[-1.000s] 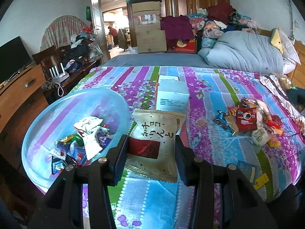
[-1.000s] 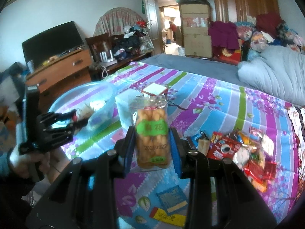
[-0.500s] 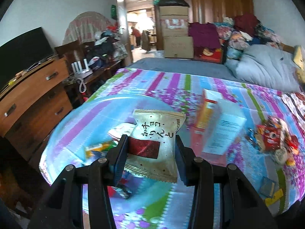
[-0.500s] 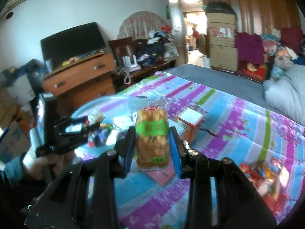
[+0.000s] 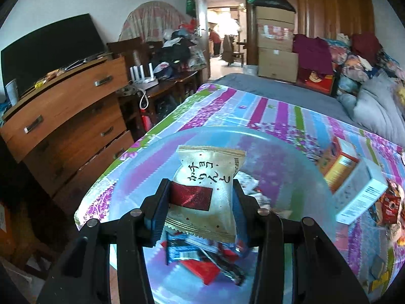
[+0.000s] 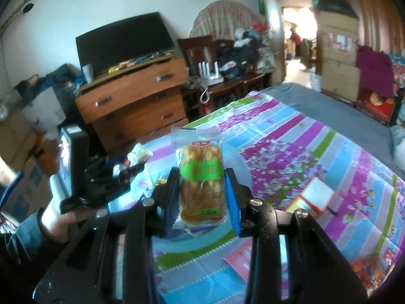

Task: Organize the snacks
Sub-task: 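Carry both snacks over the clear basin and open both tools to drop them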

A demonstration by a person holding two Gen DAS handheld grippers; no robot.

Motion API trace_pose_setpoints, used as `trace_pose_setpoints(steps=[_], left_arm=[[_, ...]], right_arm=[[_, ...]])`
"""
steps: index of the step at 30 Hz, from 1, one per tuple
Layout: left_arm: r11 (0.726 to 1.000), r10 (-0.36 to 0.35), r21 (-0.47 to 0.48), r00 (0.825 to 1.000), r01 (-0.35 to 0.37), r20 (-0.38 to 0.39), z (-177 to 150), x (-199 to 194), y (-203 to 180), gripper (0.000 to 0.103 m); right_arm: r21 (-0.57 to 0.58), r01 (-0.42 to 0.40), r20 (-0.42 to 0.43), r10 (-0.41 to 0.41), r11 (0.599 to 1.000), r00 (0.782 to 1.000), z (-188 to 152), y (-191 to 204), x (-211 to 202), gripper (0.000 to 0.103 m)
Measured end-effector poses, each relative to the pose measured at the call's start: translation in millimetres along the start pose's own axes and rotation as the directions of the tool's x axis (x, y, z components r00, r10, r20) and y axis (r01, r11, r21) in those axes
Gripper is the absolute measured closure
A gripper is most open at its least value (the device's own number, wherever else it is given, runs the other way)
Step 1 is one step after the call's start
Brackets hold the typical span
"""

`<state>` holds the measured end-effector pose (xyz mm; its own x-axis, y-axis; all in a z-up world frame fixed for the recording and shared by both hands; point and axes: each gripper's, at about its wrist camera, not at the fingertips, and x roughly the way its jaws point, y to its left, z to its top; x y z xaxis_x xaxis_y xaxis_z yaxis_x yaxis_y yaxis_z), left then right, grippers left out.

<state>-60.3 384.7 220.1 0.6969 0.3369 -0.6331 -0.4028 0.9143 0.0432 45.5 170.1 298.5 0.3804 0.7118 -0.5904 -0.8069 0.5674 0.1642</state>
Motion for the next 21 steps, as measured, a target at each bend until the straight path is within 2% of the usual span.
trace_pose_setpoints(steps=[5,10,21], left_arm=[[1.0,-0.001,-0.018,0.999,0.0,-0.044,3.0,26.7,14.6,0.056],[1.0,-0.014,-0.008,0.997,0.013,-0.078,-0.4,44.5,9.9,0.055],[1.0,-0.028,0.006,0.994,0.029,-0.108,-3.3,61.5,3.3,0.052]], right_arm=[[0.008,-0.03,-0.064,0.031,1.0,0.997,1.1,5.2,37.0,0.068],[0.007,-0.042,-0.107,0.043,0.999,0.993,-3.4,9.9,62.6,0.068],[0.012,-0.046,-0.14,0.047,0.999,0.989,1.7,10.0,86.5,0.066]])
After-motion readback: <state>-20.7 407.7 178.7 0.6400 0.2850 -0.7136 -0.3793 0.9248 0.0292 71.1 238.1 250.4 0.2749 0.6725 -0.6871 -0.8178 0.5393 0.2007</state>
